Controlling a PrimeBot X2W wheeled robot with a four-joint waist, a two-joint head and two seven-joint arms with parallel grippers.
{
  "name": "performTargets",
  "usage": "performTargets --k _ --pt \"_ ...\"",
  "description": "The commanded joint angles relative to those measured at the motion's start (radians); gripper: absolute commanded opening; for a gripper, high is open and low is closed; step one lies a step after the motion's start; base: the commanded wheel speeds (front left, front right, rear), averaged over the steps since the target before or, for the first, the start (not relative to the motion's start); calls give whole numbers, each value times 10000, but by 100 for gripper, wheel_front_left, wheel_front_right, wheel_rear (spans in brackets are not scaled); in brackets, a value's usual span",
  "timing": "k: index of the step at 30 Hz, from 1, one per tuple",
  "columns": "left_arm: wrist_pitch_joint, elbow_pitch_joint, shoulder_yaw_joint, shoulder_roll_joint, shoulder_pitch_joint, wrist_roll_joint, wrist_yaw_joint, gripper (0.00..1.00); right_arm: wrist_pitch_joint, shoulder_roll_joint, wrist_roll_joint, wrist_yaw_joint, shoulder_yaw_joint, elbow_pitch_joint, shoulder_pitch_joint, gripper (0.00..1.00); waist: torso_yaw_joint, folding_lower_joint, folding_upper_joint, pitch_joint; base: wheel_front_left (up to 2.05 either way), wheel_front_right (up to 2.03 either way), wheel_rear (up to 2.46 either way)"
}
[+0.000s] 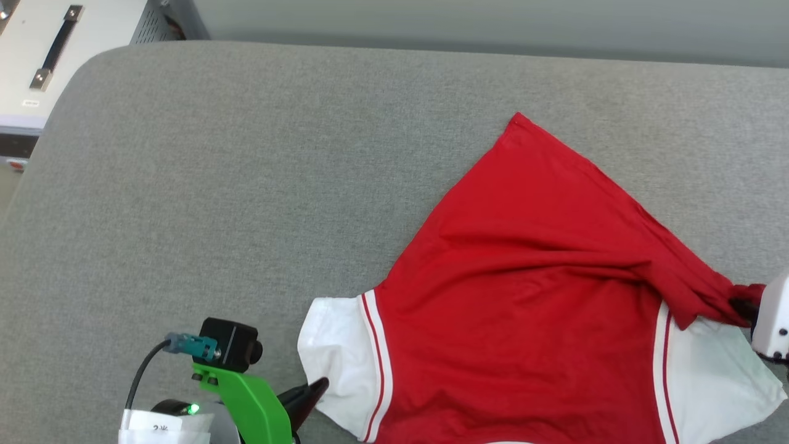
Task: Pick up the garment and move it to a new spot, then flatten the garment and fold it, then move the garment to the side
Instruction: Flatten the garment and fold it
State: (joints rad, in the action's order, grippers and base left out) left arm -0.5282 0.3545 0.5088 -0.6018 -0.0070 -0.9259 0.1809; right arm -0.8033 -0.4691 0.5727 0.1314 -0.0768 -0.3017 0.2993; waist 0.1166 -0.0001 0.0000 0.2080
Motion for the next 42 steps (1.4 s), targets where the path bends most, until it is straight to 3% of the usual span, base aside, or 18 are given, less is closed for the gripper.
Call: performTargets --k 1,17,18,19,32,42 --pt "63 -38 -27 5 159 -136 42 0 98 65 48 -7 -56 187 -380 0 -568 1 0 -640 0 0 0" --pt "274 -209 19 75 580 -214 142 0 407 1179 45 -7 -1051 1740 -3085 0 -650 1 0 -1101 0 0 0" --pt "276 -205 22 82 558 -210 135 0 423 1161 11 -7 -1054 1829 -3076 84 -633 1 0 -1063 0 0 0" --pt "273 -201 29 89 524 -204 122 0 409 1135 -3 -7 -1063 1923 -3038 100 -613 1 0 -1022 0 0 0" --pt "400 -20 71 164 -30 59 -53 0 -1362 322 421 -7 -542 4077 -682 100 339 1 0 -76 0 0 0" --pt "550 140 299 543 -696 229 -387 0 -2722 167 -300 -7 536 3129 2327 100 1527 1 0 1274 0 0 0"
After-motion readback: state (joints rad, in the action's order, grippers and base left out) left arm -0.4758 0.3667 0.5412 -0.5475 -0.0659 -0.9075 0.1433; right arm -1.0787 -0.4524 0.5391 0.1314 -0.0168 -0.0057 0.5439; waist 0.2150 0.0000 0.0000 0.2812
